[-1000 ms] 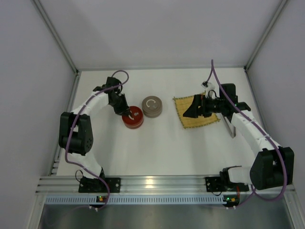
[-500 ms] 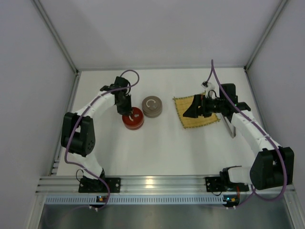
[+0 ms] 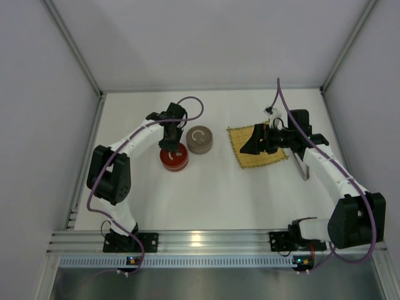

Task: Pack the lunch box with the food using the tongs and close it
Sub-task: Screw the box lid onto the packing box.

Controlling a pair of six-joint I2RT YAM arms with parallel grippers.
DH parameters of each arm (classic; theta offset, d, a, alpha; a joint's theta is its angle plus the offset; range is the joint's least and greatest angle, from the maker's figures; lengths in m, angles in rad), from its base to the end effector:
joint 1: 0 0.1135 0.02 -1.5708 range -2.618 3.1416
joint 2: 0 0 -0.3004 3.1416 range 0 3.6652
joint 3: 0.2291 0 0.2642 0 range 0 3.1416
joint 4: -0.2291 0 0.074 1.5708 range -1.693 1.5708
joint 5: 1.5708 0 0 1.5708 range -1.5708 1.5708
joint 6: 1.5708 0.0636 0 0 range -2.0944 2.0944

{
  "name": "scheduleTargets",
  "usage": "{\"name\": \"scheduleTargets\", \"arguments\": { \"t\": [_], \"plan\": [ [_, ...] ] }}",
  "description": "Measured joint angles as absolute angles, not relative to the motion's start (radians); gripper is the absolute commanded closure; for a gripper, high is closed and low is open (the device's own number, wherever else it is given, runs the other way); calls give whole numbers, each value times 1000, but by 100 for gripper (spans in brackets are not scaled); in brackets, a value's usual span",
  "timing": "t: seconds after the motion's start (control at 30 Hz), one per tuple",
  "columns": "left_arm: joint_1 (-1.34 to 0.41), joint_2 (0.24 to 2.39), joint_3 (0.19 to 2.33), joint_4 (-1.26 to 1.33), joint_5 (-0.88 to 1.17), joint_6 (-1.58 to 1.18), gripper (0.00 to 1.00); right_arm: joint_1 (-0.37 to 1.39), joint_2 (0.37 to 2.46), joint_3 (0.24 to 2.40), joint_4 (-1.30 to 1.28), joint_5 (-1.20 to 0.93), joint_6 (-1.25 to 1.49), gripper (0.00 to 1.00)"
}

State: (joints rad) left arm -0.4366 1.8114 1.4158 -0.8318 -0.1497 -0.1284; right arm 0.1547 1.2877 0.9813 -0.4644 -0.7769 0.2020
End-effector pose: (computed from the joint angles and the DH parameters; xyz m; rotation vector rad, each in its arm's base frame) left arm 0.3649 -0.1598 0.2326 0.3896 2.7428 0.0656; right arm 0.2748 0.0880 0.2984 -0.3391 2.2796 1.0850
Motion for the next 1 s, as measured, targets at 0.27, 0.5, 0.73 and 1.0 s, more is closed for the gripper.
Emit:
{"name": "scheduleTargets", "arguments": {
  "t": [0.27, 0.5, 0.73, 1.0],
  "plan": [
    [-464, 1801, 1395, -820, -191, 1, 72, 155, 1288, 981, -465, -781, 202, 1],
    [-453, 1776, 1378, -854, -158, 84, 45, 155, 1288, 981, -465, -785, 202, 1],
    [-455, 1769, 1377, -889, -48, 86, 44, 155, 1287, 981, -465, -788, 202, 1],
    [-458, 1755, 1377, -900, 34, 81, 44, 155, 1287, 981, -465, -788, 201, 1]
  ]
}}
